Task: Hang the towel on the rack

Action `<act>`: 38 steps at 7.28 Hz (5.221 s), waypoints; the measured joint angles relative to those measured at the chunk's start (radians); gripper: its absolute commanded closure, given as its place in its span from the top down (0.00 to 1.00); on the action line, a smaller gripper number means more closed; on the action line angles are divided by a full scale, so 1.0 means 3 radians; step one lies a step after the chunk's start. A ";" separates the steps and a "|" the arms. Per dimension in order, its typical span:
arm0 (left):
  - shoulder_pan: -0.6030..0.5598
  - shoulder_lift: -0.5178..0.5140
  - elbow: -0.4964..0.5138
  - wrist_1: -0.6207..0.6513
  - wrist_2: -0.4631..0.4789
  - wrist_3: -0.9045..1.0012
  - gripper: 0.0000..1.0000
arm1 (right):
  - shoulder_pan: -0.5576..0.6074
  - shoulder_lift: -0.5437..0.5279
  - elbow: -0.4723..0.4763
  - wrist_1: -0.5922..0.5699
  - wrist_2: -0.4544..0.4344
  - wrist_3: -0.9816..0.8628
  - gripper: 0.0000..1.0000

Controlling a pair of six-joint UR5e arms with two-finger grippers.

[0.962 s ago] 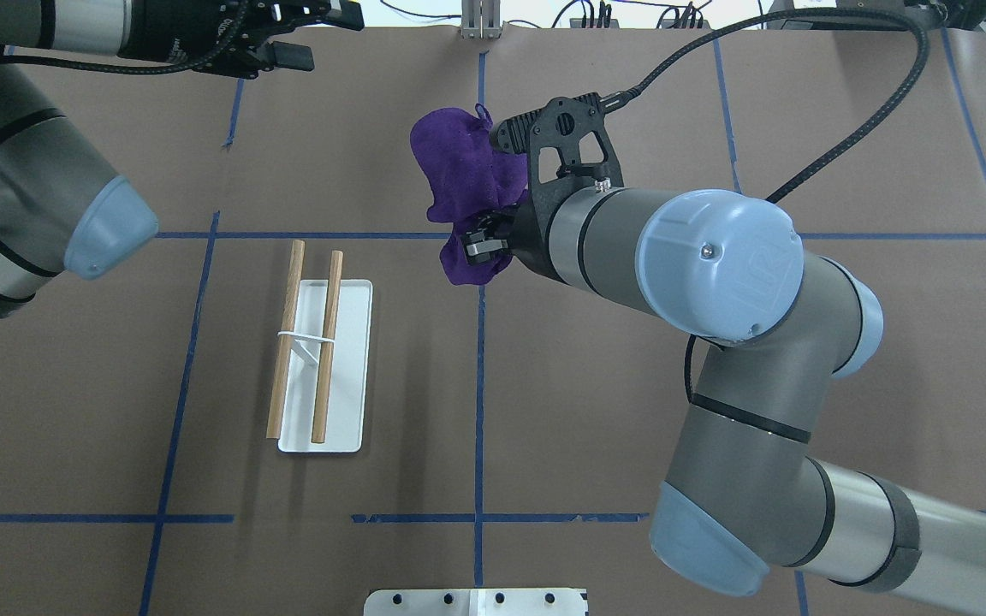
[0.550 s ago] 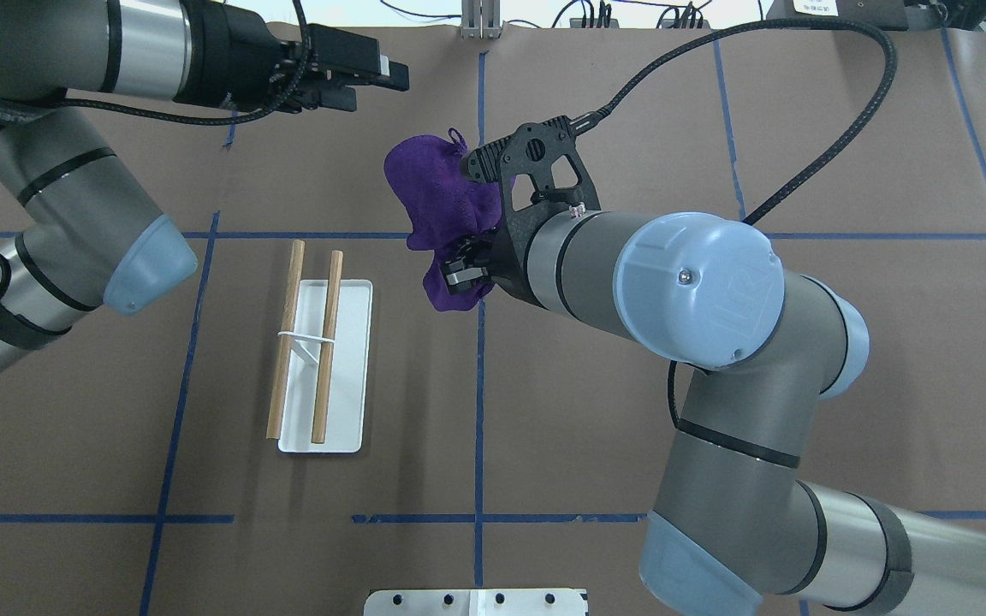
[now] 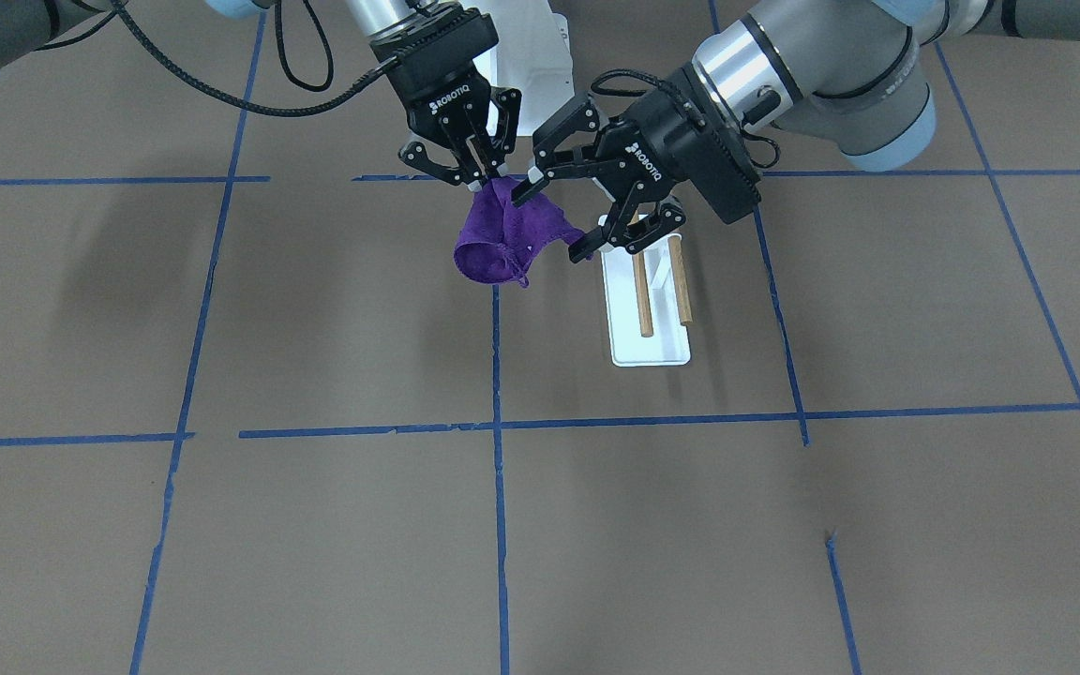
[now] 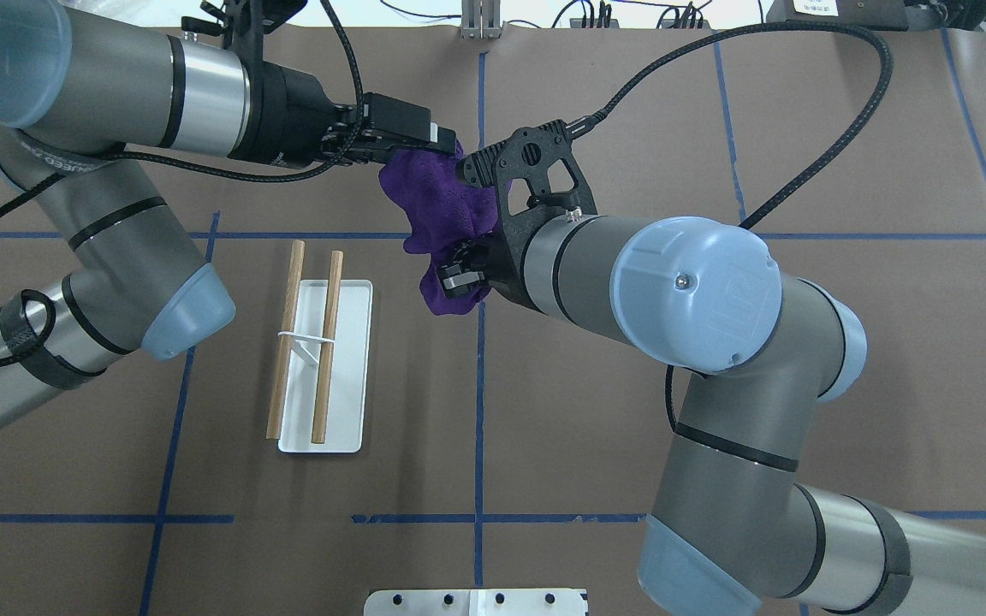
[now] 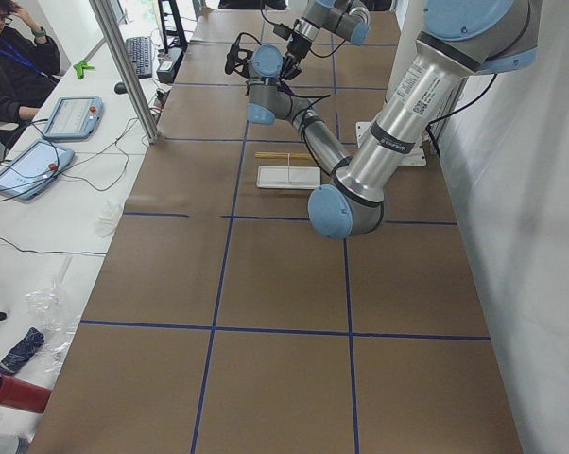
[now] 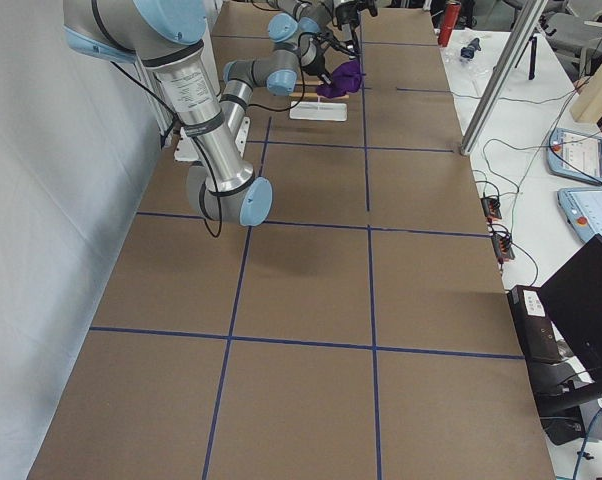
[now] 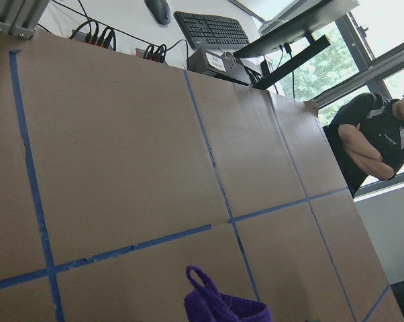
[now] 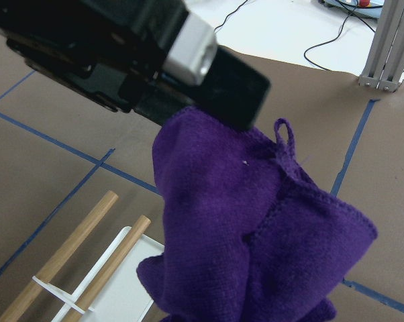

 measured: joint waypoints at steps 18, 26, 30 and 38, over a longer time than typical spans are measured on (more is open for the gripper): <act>0.0247 0.0230 -0.0339 0.0086 0.0222 -0.0040 0.00 | 0.1032 -0.1259 0.0634 -0.0029 0.1308 -0.0253 1.00; 0.0845 0.0590 -0.1278 0.2289 0.1679 0.0139 0.00 | 0.2617 -0.1478 0.0265 -0.1726 0.2014 -0.2159 1.00; 0.0882 0.0718 -0.1697 0.3360 0.1693 0.0253 0.00 | 0.2838 -0.1629 0.0061 -0.1764 0.2265 -0.2333 1.00; 0.0844 0.0930 -0.1298 0.3571 0.1836 0.0726 1.00 | 0.2843 -0.1674 0.0061 -0.1758 0.2309 -0.2332 1.00</act>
